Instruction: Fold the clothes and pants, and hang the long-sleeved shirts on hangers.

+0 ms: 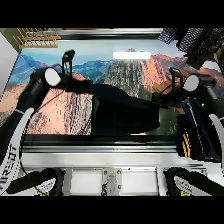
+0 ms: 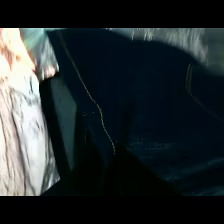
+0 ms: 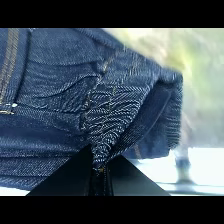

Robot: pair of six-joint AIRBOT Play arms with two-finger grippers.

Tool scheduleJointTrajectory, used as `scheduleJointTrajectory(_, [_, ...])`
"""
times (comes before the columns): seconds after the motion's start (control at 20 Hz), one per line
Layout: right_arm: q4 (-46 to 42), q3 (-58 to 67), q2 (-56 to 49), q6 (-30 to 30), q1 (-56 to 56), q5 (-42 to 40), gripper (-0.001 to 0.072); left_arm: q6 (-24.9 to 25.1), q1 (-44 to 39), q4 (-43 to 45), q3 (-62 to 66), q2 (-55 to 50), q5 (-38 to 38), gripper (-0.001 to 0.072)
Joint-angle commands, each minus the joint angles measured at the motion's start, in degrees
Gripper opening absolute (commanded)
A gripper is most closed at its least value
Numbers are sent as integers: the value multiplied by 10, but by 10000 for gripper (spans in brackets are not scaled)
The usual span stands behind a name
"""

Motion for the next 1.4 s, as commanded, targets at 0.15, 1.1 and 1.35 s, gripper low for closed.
scheduleJointTrajectory(0.15, [-19, -167, 28, -1, 7, -58, 46, -31, -90, 0, -249, 77, 84, 14])
scheduleJointTrajectory(1.1, [48, -230, 76, -55, 6, -70, 606, -64, -164, -20, -329, 136, 40, 629])
scheduleJointTrajectory(1.35, [73, -199, 163, -169, -128, 27, 606, -63, -118, -12, -297, 258, -14, 629])
